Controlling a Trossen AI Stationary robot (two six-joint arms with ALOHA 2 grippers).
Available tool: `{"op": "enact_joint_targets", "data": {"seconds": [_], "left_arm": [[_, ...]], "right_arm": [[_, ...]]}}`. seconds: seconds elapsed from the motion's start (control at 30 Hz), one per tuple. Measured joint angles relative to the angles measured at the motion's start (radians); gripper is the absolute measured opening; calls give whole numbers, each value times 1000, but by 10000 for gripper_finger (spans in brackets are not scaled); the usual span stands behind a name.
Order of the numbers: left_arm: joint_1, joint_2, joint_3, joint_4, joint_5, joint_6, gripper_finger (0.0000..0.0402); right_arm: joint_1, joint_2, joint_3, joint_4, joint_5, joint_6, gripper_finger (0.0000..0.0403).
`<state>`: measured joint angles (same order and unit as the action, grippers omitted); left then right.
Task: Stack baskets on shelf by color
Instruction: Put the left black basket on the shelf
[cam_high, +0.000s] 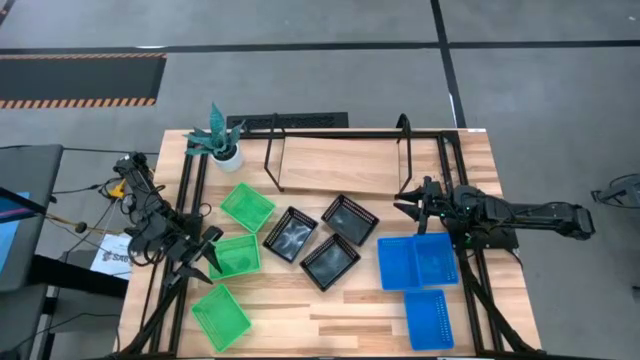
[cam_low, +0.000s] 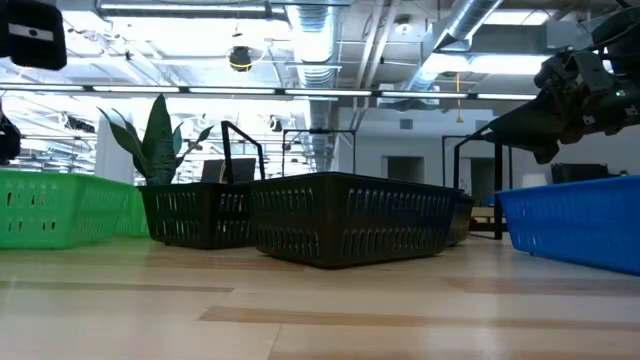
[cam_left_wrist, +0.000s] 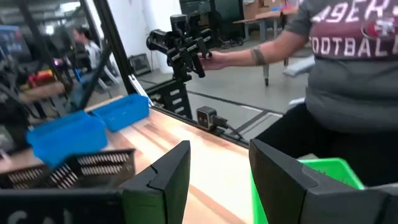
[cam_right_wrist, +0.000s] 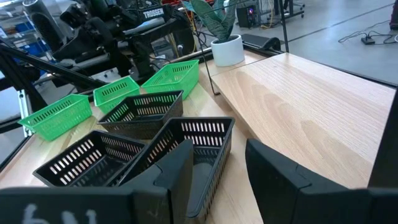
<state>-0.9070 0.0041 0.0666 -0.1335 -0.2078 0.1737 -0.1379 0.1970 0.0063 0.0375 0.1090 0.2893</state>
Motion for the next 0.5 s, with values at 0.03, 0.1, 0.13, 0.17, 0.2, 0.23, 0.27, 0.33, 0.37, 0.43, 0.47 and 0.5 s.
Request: {"op": "enact_joint_targets", "data": {"seconds": [0.03,0.1,0.13,0.17,0.2,0.23,0.27,0.33,0.37,0.43,0.47,0.5], "left_arm": [[0,0,0,0,0,12,153],[0,0,0,0,-2,44,153],[0,0,0,0,-2,64,153],[0,0,0,1,-5,96,153],[0,0,0,1,-15,132,153],[0,0,0,1,-27,165,153],[0,0,0,2,-36,187,153],[0,0,0,3,-42,211,153],[0,0,0,5,-42,223,153],[0,0,-2,17,-42,243,153],[0,0,-3,23,-42,249,153],[0,0,-3,28,-42,255,153]], "right_arm": [[0,0,0,0,0,0,173],[0,0,0,0,0,0,173],[0,0,0,0,0,0,173],[0,0,0,0,0,0,173],[0,0,0,0,0,0,173],[0,0,0,0,0,0,173],[0,0,0,0,0,0,173],[0,0,0,0,0,0,173],[0,0,0,0,0,0,173],[0,0,0,0,0,0,173],[0,0,0,1,0,0,173],[0,0,0,0,0,0,173]]}}
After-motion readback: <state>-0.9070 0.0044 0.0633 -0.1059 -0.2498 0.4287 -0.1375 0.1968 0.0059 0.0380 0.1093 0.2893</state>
